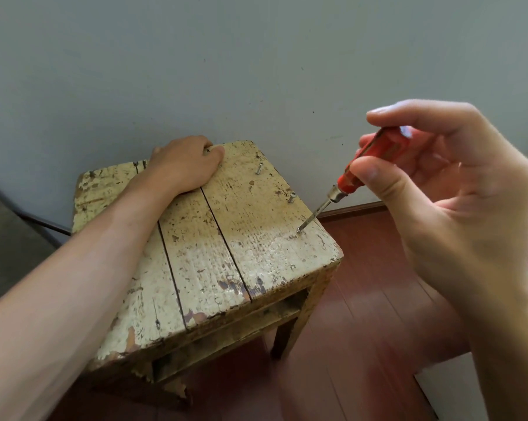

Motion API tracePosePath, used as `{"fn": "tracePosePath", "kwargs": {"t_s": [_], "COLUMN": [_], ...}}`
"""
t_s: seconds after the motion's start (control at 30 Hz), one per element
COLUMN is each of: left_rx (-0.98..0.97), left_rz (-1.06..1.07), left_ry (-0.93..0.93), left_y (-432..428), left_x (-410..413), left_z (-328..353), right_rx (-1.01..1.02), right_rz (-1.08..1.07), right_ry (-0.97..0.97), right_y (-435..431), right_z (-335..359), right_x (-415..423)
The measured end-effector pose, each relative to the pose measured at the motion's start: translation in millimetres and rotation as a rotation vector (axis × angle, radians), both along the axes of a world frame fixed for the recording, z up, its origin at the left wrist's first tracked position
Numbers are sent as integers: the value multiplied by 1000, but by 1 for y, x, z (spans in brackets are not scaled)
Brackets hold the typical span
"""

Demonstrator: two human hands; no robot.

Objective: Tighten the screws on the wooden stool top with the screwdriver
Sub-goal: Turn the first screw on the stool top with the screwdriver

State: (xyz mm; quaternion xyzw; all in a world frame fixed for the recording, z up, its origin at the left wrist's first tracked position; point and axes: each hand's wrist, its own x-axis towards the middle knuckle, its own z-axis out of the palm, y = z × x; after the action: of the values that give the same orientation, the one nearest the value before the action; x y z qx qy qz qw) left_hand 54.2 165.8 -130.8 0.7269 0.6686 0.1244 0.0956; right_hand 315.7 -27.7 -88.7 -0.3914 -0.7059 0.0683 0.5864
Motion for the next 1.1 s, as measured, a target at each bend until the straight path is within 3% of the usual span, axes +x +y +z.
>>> {"fn": "tracePosePath", "kwargs": {"t_s": [0.13,0.5,0.9,1.1], "left_rx": [0,5,3,7], "left_rz": [0,12,17,16], "left_ry": [-4,4,-3,1], "left_y": [0,-2,-2,-2], "left_x": [0,2,3,3], "left_z": [0,1,1,1], "right_rx": [30,-153,-22,-4], "right_rz": [-21,212,32,40], "right_ry": [-3,-58,29,-72], "right_y": [2,-6,-2,-2], "right_z": [-4,0,-3,-5], "right_x": [-1,16,-1,-3]}}
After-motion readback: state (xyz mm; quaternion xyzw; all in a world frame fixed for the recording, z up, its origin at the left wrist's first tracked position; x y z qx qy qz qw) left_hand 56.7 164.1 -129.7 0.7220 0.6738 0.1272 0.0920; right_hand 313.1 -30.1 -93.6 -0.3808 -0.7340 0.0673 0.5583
